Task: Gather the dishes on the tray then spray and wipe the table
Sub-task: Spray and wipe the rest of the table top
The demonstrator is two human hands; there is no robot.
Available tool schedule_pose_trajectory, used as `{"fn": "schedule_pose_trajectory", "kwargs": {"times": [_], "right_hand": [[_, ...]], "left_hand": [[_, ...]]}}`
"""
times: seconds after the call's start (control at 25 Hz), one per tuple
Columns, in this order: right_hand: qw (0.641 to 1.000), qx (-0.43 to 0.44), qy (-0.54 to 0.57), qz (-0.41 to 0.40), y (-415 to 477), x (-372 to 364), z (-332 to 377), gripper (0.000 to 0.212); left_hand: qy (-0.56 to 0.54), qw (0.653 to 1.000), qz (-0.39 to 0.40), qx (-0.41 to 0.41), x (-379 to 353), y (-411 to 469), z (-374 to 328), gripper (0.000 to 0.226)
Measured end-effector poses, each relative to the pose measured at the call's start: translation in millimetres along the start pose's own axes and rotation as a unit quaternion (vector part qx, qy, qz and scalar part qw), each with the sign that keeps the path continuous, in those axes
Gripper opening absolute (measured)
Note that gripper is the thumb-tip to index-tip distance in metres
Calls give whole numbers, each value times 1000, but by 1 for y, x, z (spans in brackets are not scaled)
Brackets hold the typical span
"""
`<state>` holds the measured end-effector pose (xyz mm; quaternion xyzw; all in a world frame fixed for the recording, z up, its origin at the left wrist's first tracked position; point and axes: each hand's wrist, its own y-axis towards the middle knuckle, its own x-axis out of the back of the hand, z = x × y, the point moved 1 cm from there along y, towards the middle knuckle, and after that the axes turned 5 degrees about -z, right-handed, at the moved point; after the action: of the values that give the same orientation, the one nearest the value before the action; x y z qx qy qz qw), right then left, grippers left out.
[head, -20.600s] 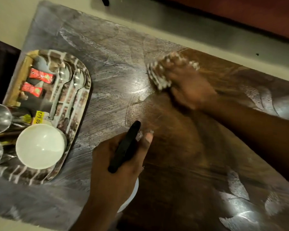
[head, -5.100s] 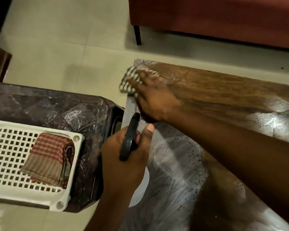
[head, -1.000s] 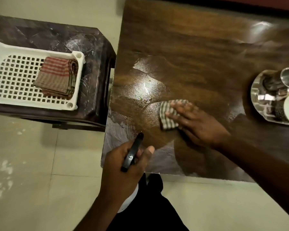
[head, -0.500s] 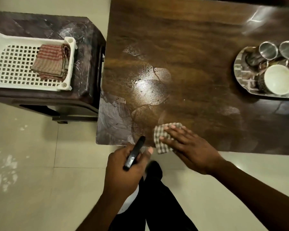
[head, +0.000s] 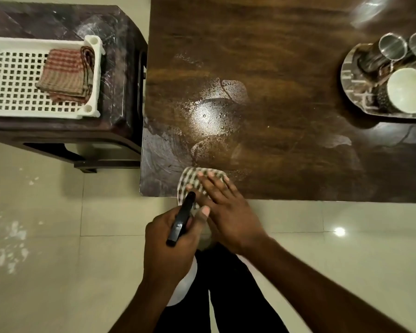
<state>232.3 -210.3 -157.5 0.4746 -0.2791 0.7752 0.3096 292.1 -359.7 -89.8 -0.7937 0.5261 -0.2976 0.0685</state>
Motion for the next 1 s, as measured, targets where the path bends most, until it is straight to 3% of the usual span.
{"fn": "schedule_pose_trajectory", "kwargs": {"times": [0.04,0.08,0.12,0.2,0.28,0.36,0.44,0.52,0.6,0.64,0.68,0.72,0.8,0.88,0.96,1.0], "right_hand": [[996,84,-36,17,5,12,-23,57],[992,102,-67,14,11,23,-47,54],[995,59,-82,-11,19,33,-72,54],[983,-151,-44,-96,36,51,-109,58],[925,-336,17,-178,58,52,-109,61],[898,-395,37,-191,80,38,-68,64],[954,-274,8,-123,83,16,-10,63],[999,-27,-18,-1,70,-4,33,60],[974,207,-47,77,68,-7,26,55],[960,259,-61,85,77,1,9,53],[961,253,-74,80,90,12,-9,54],[975,200,-78,62,107,23,-27,56],[999,10,-48,-13,148,47,-61,60],[982,-162,-1,-96,194,62,-79,63],[961,-244,15,-129,226,60,-66,63],[966,-230,15,-117,230,54,-50,62]], "left_hand": [[5,1000,-7,-6,6,1,4,49],[6,1000,-10,-5,11,2,7,53],[1,1000,-11,-1,16,3,9,55],[-13,1000,-5,4,26,4,14,47],[-24,1000,-2,12,35,6,17,36],[-35,999,-15,19,43,12,21,31],[-27,999,-39,23,49,18,22,35],[-16,998,-62,15,56,25,21,42],[-5,997,-72,8,61,33,19,43],[-10,997,-71,10,63,36,20,44],[-18,998,-67,13,64,38,21,48],[-20,998,-60,17,66,40,23,51],[-15,999,-44,20,68,39,24,46],[-36,999,-26,15,70,36,23,38],[-50,998,-27,9,72,35,24,35],[-45,998,-32,4,74,36,25,34]]}}
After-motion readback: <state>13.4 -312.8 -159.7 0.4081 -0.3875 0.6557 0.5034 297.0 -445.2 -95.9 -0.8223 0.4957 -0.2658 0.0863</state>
